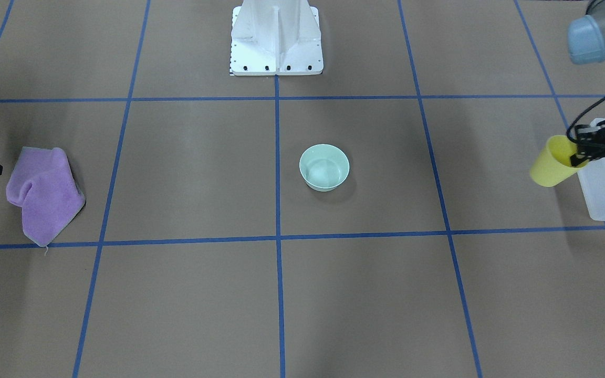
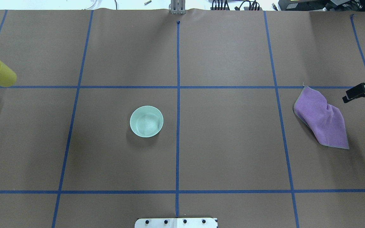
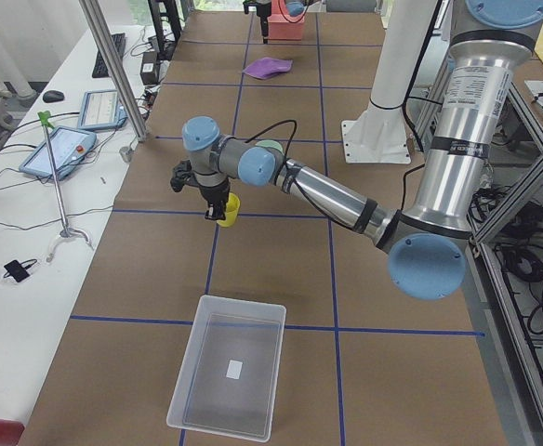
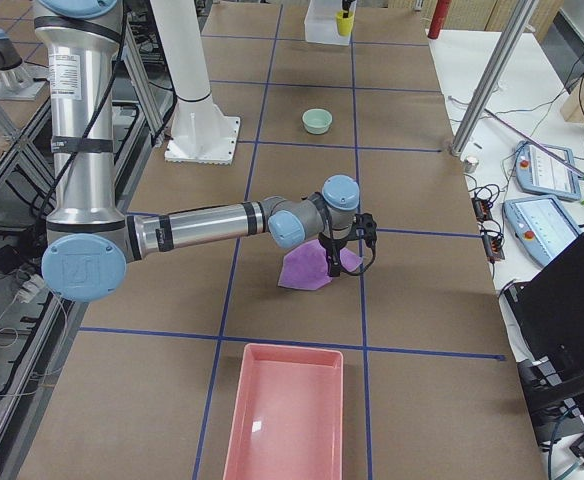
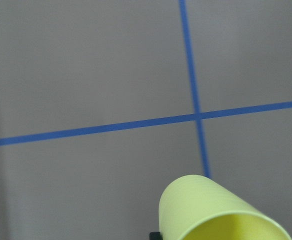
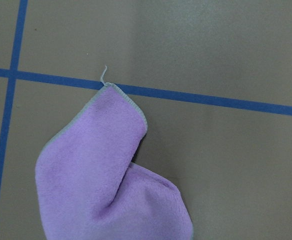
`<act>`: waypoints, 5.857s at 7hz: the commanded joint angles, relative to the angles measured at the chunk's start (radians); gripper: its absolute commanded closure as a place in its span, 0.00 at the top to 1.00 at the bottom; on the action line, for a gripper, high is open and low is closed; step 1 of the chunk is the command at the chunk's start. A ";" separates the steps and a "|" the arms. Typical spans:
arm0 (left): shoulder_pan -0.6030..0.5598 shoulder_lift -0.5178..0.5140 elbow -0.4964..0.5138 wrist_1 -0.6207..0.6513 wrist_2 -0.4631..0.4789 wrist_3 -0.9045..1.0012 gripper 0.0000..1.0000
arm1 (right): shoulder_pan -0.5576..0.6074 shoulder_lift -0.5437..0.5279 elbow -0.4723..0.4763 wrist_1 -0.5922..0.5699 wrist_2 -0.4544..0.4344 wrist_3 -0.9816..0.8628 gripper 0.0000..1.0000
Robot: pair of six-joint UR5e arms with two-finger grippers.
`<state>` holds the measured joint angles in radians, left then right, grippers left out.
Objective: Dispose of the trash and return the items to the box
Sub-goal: 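Lift the cup toward the clear box while the right gripper reaches the cloth, then grasp the purple cloth corner with the right gripper while the left drops the cup, then carry the cloth to the pink bin while the left gripper reaches the bowl, then grasp the rim of the pale green bowl with the left gripper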
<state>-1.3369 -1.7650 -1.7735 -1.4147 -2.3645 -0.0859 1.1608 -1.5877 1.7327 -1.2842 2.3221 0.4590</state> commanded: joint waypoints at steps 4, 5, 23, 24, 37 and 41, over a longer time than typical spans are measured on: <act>-0.260 -0.117 0.544 -0.007 -0.007 0.582 0.00 | -0.065 0.006 0.002 0.011 -0.018 0.076 1.00; -0.260 -0.113 0.593 -0.054 -0.019 0.572 0.00 | -0.072 0.006 -0.002 0.011 -0.018 0.076 1.00; -0.140 -0.065 0.518 -0.151 -0.117 0.288 0.98 | -0.190 0.092 -0.084 0.009 -0.087 0.219 0.00; -0.140 -0.076 0.425 -0.025 -0.119 0.272 0.98 | -0.188 0.084 -0.079 0.009 -0.084 0.218 0.00; 0.671 -0.391 0.190 -0.322 0.186 -1.297 0.97 | 0.608 0.061 -0.060 -0.695 -0.142 -0.971 0.00; 0.723 -0.393 0.227 -0.380 0.238 -1.321 0.32 | 0.611 0.037 -0.160 -0.523 -0.145 -0.959 1.00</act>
<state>-0.6227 -2.1577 -1.5507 -1.7853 -2.1292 -1.3912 1.7712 -1.5496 1.5800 -1.8203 2.1765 -0.5022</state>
